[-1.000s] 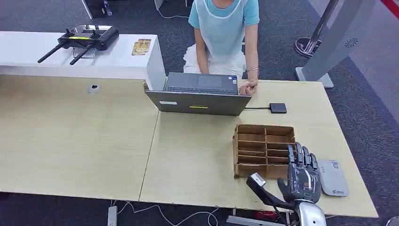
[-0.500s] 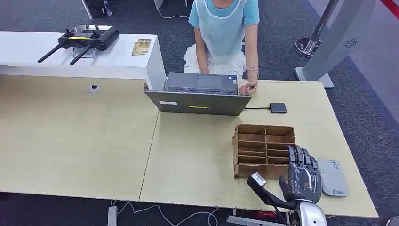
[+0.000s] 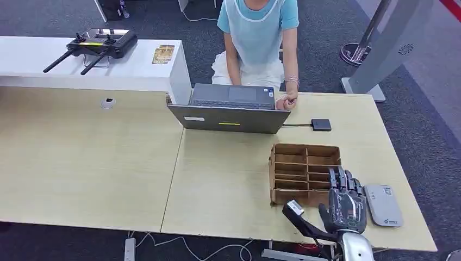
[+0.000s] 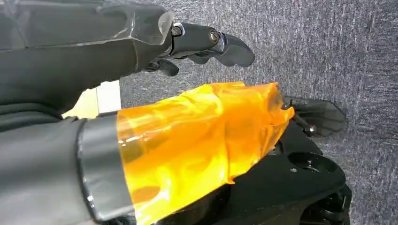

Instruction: Pass the card to the sensor for recognition and then transmit it.

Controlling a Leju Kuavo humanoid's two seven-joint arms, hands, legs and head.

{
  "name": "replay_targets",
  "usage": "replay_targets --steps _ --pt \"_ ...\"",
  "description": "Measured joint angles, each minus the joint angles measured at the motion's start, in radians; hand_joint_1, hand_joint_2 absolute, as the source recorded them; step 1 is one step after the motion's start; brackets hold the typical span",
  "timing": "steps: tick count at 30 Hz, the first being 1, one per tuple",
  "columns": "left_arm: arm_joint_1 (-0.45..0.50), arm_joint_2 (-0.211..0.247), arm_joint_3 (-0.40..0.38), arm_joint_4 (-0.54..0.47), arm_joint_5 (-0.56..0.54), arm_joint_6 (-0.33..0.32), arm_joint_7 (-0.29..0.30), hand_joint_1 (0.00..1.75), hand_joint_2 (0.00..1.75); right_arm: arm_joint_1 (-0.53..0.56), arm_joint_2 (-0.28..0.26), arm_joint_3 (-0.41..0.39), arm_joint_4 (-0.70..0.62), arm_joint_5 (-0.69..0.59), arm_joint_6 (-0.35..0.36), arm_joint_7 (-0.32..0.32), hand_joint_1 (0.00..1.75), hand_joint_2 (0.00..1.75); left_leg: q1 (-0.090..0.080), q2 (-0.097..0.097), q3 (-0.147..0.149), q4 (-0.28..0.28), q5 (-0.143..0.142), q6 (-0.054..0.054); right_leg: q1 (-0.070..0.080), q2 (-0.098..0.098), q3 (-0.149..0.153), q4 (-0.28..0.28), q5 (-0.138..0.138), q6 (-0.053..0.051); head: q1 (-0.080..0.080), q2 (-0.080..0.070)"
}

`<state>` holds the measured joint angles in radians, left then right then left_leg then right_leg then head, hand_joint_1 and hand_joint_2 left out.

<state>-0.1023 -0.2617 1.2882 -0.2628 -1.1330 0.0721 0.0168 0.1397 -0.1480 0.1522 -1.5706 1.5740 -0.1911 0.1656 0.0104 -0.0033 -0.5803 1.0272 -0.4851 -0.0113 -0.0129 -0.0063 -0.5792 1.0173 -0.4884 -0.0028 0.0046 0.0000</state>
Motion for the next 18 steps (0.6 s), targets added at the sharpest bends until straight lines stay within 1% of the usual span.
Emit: replay_targets --steps 1,3,4,6,7,8,9,10,12,14,15,18 --pt "0.0 0.0 0.0 0.0 0.0 0.0 0.0 0.0 0.0 -0.001 0.0 0.003 0.002 0.0 0.0 0.0 0.47 1.75 0.0 0.0 0.0 0.0 0.0 0.0 0.0 0.0 0.0 0.0 0.0 0.0 0.0 0.0" --pt "0.0 0.0 0.0 0.0 0.0 0.0 0.0 0.0 0.0 -0.003 0.0 0.006 0.006 0.0 0.0 0.001 0.49 1.75 0.0 0.0 0.0 0.0 0.0 0.0 0.0 0.0 0.0 0.0 0.0 0.0 0.0 0.0" --pt "0.0 0.0 0.0 0.0 0.0 0.0 0.0 0.0 0.0 -0.005 0.0 0.008 0.008 0.0 0.0 0.002 0.52 1.75 0.0 0.0 0.0 0.0 0.0 0.0 0.0 0.0 0.0 0.0 0.0 0.0 0.0 0.0" --pt "0.0 0.0 0.0 0.0 0.0 0.0 0.0 0.0 0.0 -0.007 0.0 0.011 0.01 0.0 0.0 0.002 0.65 1.75 0.0 0.0 0.0 0.0 0.0 0.0 0.0 0.0 0.0 0.0 0.0 0.0 0.0 0.0" --pt "0.0 0.0 0.0 0.0 0.0 0.0 0.0 0.0 0.0 -0.008 0.0 0.012 0.011 0.0 0.0 0.004 0.79 1.75 0.0 0.0 0.0 0.0 0.0 0.0 0.0 0.0 0.0 0.0 0.0 0.0 0.0 0.0" --pt "0.0 0.0 0.0 0.0 0.0 0.0 0.0 0.0 0.0 -0.009 0.0 0.013 0.013 0.0 0.0 0.005 1.06 1.75 0.0 0.0 0.0 0.0 0.0 0.0 0.0 0.0 0.0 0.0 0.0 0.0 0.0 0.0" --pt "0.0 0.0 0.0 0.0 0.0 0.0 0.0 0.0 0.0 -0.01 0.0 0.015 0.015 0.0 0.0 0.007 1.06 1.75 0.0 0.0 0.0 0.0 0.0 0.0 0.0 0.0 0.0 0.0 0.0 0.0 0.0 0.0" --pt "0.0 0.0 0.0 0.0 0.0 0.0 0.0 0.0 0.0 -0.011 0.0 0.016 0.016 0.0 0.0 0.009 1.24 1.75 0.0 0.0 0.0 0.0 0.0 0.0 0.0 0.0 0.0 0.0 0.0 0.0 0.0 0.0" --pt "0.0 0.0 0.0 0.0 0.0 0.0 0.0 0.0 0.0 -0.011 0.0 0.02 0.016 0.0 0.0 0.015 1.26 1.75 0.0 0.0 0.0 0.0 0.0 0.0 0.0 0.0 0.0 0.0 0.0 0.0 0.0 0.0" --pt "0.0 0.0 0.0 0.0 0.0 0.0 0.001 0.0 0.0 -0.012 0.0 0.022 0.016 0.0 0.0 0.018 1.33 1.75 0.0 0.0 0.0 0.0 0.0 0.0 0.0 0.0 0.0 0.0 0.0 0.0 0.0 0.0" --pt "0.0 0.0 0.0 0.0 0.0 0.0 0.001 0.0 0.0 -0.013 0.0 0.023 0.018 0.0 0.0 0.02 1.31 1.75 0.0 0.0 0.0 0.0 0.0 0.0 0.0 0.0 0.0 0.0 0.0 0.0 0.0 0.0" --pt "0.0 0.0 0.0 0.0 0.0 0.0 0.001 0.0 0.0 -0.017 0.0 0.024 0.019 0.0 -0.001 0.025 1.33 1.75 0.0 0.0 0.0 0.0 0.0 0.0 0.0 0.0 0.0 0.0 0.0 0.0 0.0 0.0"
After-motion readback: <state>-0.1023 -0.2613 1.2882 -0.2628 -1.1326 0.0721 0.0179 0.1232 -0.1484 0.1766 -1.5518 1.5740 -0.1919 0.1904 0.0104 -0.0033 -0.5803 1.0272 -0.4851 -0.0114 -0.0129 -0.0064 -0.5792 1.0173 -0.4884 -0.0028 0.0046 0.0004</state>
